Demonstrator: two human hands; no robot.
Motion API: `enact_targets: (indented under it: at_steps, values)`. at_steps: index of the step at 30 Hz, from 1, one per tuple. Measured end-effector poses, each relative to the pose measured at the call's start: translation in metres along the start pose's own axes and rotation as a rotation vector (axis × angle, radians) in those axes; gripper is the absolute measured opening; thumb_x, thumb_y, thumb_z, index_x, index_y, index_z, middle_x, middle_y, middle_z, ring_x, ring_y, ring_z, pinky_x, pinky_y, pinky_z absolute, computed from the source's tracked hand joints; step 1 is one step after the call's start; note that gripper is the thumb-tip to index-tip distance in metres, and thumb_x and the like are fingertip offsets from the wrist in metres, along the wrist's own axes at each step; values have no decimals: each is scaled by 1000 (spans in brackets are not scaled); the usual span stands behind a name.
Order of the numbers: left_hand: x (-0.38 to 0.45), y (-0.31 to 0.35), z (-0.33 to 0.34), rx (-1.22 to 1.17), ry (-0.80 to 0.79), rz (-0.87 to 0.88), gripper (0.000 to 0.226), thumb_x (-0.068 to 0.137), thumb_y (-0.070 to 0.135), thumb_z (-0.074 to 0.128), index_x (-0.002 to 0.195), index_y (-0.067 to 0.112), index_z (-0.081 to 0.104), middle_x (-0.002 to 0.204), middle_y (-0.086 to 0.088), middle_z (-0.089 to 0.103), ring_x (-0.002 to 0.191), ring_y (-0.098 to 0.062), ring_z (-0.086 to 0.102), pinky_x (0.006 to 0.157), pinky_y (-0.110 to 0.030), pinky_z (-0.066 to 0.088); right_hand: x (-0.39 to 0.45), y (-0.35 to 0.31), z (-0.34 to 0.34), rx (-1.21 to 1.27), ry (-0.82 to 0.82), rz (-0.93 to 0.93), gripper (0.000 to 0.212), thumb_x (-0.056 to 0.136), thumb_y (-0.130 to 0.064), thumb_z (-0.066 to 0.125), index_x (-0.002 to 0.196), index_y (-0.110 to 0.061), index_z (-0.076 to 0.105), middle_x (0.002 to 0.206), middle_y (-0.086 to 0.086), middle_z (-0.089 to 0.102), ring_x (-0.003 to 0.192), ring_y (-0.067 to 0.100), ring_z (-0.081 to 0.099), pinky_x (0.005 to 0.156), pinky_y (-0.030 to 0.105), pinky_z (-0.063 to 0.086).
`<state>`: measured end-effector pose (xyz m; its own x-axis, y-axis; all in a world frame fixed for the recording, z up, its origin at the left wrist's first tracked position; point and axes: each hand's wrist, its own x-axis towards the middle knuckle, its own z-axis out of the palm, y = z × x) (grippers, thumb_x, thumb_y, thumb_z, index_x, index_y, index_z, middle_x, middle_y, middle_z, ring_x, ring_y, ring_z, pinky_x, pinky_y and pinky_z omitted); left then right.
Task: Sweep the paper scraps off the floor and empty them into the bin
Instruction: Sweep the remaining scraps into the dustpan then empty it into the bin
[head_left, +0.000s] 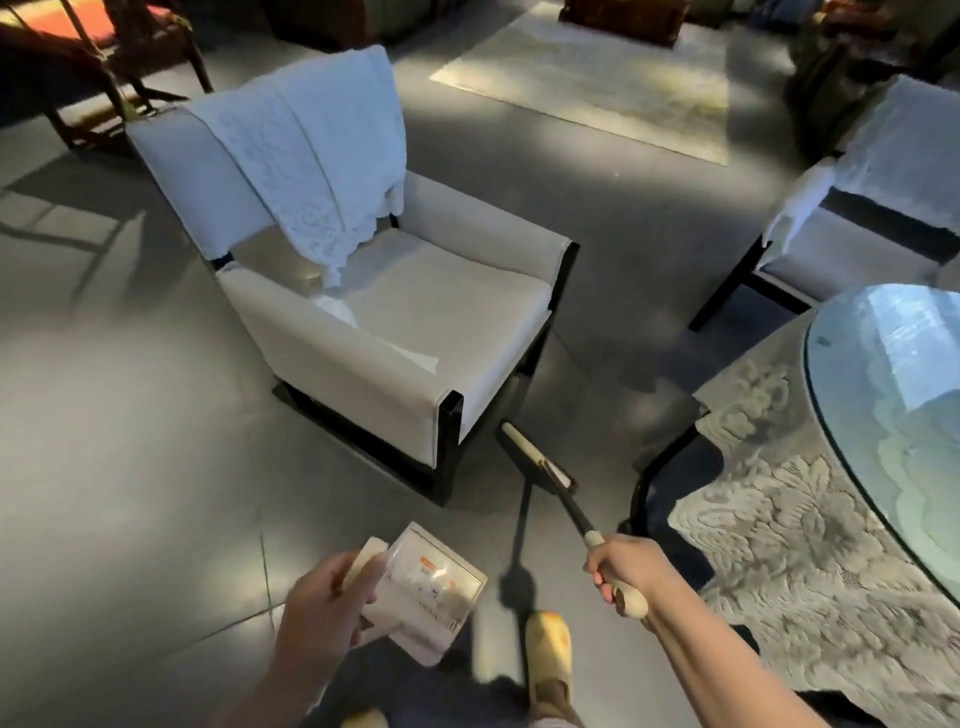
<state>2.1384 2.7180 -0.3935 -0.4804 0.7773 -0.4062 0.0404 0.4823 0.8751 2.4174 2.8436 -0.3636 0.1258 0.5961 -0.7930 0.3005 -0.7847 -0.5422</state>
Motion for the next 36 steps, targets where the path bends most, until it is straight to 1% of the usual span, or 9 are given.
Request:
enact_targets:
  at_steps: [6, 11, 15, 17, 22, 25, 28, 32, 36]
  values:
    - [-3, 21, 66, -120, 176, -87, 28, 90, 28, 66, 71, 8, 63, 51, -1, 49, 43, -14, 44, 36, -24, 37, 91, -62, -30, -168, -45, -72, 16, 80, 12, 47, 73, 1, 57, 40, 9, 47, 26, 17, 41, 32, 12, 30]
    - [-6, 26, 108, -76, 360, -95, 30, 93, 24, 65, 65, 14, 63, 44, 1, 50, 40, -13, 43, 44, -20, 33, 140, -111, -44, -263, -99, -94, 18, 85, 8, 52, 94, -1, 65, 60, 14, 50, 41, 18, 42, 32, 16, 34]
    - [-18, 30, 124, -79, 500, -167, 28, 93, 24, 65, 74, 4, 67, 56, -24, 57, 38, -7, 46, 38, -18, 36, 177, -120, -53, -309, -157, -114, 54, 84, 10, 55, 133, -12, 55, 66, 13, 53, 35, 14, 43, 32, 13, 34]
    - [-27, 33, 131, -81, 543, -193, 31, 94, 23, 64, 73, 0, 65, 52, -23, 52, 34, -8, 44, 34, -17, 34, 193, -116, -60, -365, -202, -112, 61, 83, 11, 55, 138, -15, 51, 63, 14, 52, 25, 11, 41, 31, 14, 34]
    - [-35, 33, 148, -79, 547, -212, 30, 93, 25, 65, 76, 0, 65, 54, -12, 51, 34, -10, 41, 33, -17, 31, 187, -88, -87, -453, -334, -12, 43, 83, 13, 52, 120, -6, 61, 57, 12, 42, 32, 17, 36, 32, 16, 29]
    - [-33, 32, 152, -81, 503, -187, 27, 93, 24, 65, 76, 4, 66, 55, -9, 52, 34, -8, 39, 33, -17, 31, 157, -55, -112, -448, -353, 11, 49, 79, 15, 52, 110, -21, 64, 62, 13, 41, 43, 18, 34, 36, 16, 27]
    - [-37, 23, 150, -72, 481, -153, 26, 94, 26, 65, 73, 10, 66, 53, -5, 53, 36, -14, 41, 38, -19, 32, 128, -28, -140, -493, -319, -24, 52, 78, 11, 57, 109, -31, 60, 50, 11, 46, 39, 18, 38, 36, 18, 30]
    - [-55, 1, 126, -113, 461, -159, 28, 91, 34, 68, 69, 18, 68, 50, -4, 54, 41, -15, 42, 50, -22, 38, 88, -8, -162, -505, -266, 11, 35, 79, 13, 59, 88, -20, 66, 46, 12, 50, 28, 18, 41, 31, 16, 30]
    - [-74, -11, 103, -119, 402, -107, 30, 90, 34, 69, 68, 13, 67, 50, -7, 53, 41, -15, 41, 51, -21, 37, 49, 18, -174, -465, -273, 56, 41, 76, 17, 60, 105, -10, 67, 52, 17, 55, 25, 19, 42, 29, 17, 34]
